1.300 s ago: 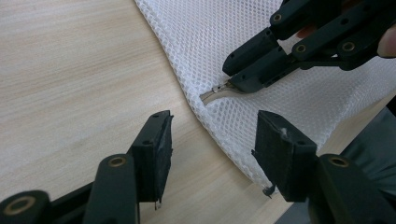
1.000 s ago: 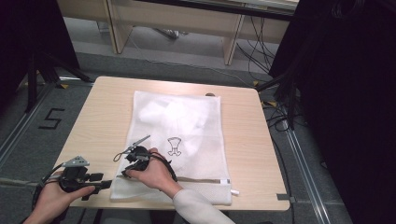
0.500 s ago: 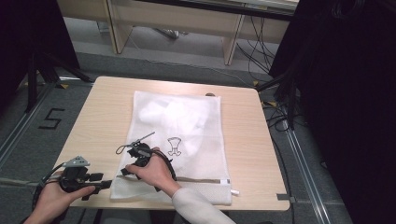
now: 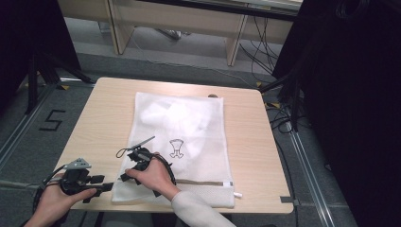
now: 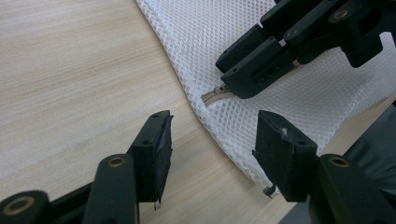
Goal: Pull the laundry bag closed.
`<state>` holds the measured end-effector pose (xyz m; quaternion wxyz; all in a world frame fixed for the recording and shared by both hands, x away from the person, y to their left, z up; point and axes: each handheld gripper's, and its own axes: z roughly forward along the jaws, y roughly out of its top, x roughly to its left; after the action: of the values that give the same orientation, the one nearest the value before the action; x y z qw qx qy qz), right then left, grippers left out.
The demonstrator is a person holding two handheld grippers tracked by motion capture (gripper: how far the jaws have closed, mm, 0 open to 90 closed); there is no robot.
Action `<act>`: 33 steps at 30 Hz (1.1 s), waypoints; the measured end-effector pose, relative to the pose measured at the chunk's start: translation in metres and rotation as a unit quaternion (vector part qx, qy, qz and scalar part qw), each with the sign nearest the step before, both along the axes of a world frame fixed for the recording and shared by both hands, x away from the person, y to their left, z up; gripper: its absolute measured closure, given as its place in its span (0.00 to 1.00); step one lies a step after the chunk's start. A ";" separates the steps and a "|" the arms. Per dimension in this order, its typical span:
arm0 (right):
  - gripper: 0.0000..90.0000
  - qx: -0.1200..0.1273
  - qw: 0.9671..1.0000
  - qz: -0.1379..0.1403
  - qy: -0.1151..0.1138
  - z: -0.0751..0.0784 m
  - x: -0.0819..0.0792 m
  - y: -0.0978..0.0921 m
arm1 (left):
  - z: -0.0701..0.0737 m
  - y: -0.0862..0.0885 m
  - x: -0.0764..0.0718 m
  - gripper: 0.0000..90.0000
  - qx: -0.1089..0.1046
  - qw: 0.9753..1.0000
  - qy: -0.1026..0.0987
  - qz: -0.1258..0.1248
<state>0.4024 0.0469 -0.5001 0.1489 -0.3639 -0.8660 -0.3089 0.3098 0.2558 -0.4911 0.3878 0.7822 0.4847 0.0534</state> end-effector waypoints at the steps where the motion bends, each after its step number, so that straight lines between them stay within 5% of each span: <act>1: 0.81 0.004 1.000 0.002 0.002 -0.001 0.001 0.000 | -0.001 0.000 0.000 0.50 -0.004 1.000 -0.002 0.000; 8: 0.90 0.013 1.000 0.009 0.003 -0.001 0.002 -0.001 | -0.001 0.000 0.000 0.50 -0.003 1.000 -0.001 -0.003; 16: 0.91 -0.004 0.998 0.044 -0.051 0.008 -0.006 0.004 | -0.001 -0.001 0.000 0.51 -0.002 1.000 0.010 -0.005; 21: 0.91 -0.030 0.990 0.080 -0.110 0.012 -0.010 0.006 | -0.001 -0.001 0.001 0.51 0.002 1.000 0.018 -0.015; 28: 0.91 -0.028 0.988 0.089 -0.124 0.014 -0.010 0.005 | -0.002 -0.003 0.001 0.51 0.000 1.000 0.020 -0.016; 32: 0.91 -0.022 0.990 0.082 -0.117 0.014 -0.013 0.007 | -0.002 -0.003 0.001 0.51 0.002 1.000 0.021 -0.018; 33: 0.91 -0.025 0.988 0.089 -0.128 0.014 -0.012 0.006 | -0.002 -0.003 0.001 0.51 0.002 1.000 0.021 -0.018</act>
<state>0.3905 0.0532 -0.4863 0.0550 -0.2466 -0.9142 -0.3169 0.3109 0.2531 -0.4935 0.3769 0.7924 0.4786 0.0307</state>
